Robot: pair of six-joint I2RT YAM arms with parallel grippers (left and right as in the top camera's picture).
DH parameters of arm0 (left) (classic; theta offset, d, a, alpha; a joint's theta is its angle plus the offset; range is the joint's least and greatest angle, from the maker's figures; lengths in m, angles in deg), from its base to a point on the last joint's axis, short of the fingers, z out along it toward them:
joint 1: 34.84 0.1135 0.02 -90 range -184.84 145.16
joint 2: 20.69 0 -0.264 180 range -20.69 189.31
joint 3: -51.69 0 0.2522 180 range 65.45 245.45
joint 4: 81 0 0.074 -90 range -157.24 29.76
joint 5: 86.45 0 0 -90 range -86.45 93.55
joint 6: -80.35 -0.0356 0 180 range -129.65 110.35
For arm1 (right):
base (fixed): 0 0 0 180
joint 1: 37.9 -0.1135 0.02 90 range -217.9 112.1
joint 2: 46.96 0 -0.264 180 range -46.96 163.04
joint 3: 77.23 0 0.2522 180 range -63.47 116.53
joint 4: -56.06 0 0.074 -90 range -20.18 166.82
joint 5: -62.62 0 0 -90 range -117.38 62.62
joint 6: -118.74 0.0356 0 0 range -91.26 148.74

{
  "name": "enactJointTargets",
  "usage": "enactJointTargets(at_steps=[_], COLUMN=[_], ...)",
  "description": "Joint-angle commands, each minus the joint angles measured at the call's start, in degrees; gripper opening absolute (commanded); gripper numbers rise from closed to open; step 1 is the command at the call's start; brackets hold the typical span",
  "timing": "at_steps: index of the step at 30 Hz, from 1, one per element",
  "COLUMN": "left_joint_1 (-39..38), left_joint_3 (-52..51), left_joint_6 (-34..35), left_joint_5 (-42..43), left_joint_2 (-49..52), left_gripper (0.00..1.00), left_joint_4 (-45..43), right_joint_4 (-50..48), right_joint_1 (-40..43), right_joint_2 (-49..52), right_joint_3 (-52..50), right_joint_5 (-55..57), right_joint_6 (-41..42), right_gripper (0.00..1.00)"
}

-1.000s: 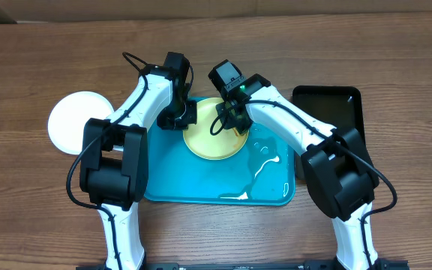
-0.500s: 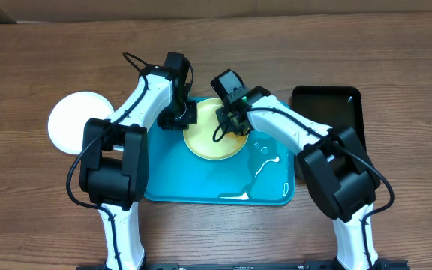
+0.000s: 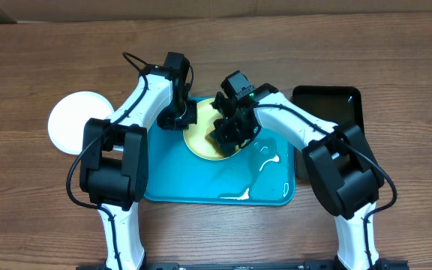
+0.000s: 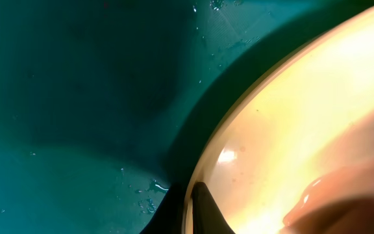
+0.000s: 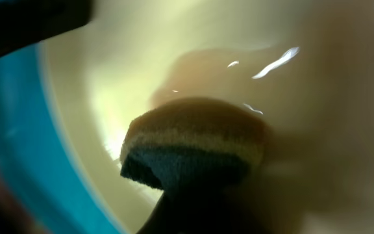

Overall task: Clean dirty plates on tray and stack at the side
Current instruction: 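Scrub the yellow plate held by the left gripper with the sponge, then return the sponge to the black tray and raise the right arm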

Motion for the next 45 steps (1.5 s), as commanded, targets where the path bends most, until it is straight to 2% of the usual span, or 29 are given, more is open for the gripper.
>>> enactJointTargets(at_steps=[1, 9, 12, 16, 21, 30, 31, 33, 37, 39, 40, 42, 43, 45], left_joint_1=[-0.2, -0.2, -0.2, -0.2, -0.2, -0.3, -0.2, -0.2, -0.2, -0.2, -0.2, -0.2, -0.2, -0.3], left_joint_3=[-1.5, -1.5, -1.5, -1.5, -1.5, -1.5, -1.5, -1.5, -1.5, -1.2, -0.8, 0.3, 1.0, 2.5], left_joint_6=[0.6, 0.6, 0.6, 0.6, 0.6, 0.6, 0.6, 0.6, 0.3, -0.4, -0.9, -1.1, -1.1, -1.1], left_joint_5=[-1.5, -1.5, -1.5, -1.5, -1.5, -1.5, -1.5, -1.5, -1.5, -1.5, -1.5, -1.6, -1.6, -1.8], left_joint_2=[2.4, 2.4, 2.4, 2.4, 2.4, 2.4, 2.4, 2.4, 2.4, 2.4, 2.4, 2.3, 2.3, 2.1], left_gripper=[0.04, 0.05, 0.06, 0.06, 0.07, 0.07, 0.10, 0.22, 0.22, 0.14, 0.06, 0.04, 0.04, 0.04], left_joint_4=[-0.7, -0.7, -0.7, -0.7, -0.7, -0.7, -0.7, -0.7, -0.5, 0.2, 0.9, 2.3, 3.0, 4.5], right_joint_4=[3.3, 23.1, 31.5, 39.3, 39.4, 27.1, 26.7, 28.3, 33.5, 37.2, 38.8, 41.0, 41.8, 42.6], right_joint_1=[3.9, 15.6, 20.0, 25.1, 27.5, 27.9, 28.0, 28.0, 28.2, 29.1, 29.8, 31.8, 33.1, 36.0], right_joint_2=[0.3, 0.3, 0.3, 0.3, 0.3, 0.3, 0.3, 0.3, 0.2, 0.2, 0.2, 0.2, 0.2, 0.2], right_joint_3=[7.9, 26.5, 29.7, 28.3, 22.4, 8.4, 7.6, 7.6, 12.6, 18.4, 21.3, 26.6, 29.2, 33.0], right_joint_5=[-14.7, -12.4, -5.0, 12.3, 26.8, 30.2, 30.2, 29.9, 29.7, 30.1, 30.5, 30.8, 30.8, 30.5], right_joint_6=[-1.6, -4.7, -4.7, -3.8, 3.3, 4.9, 5.0, 5.1, 5.0, 5.0, 5.0, 5.0, 5.1, 6.8], right_gripper=[0.04, 0.04, 0.04, 0.04, 0.04, 0.05, 0.17, 0.50, 0.56, 0.62, 0.73, 0.95, 1.00, 1.00])
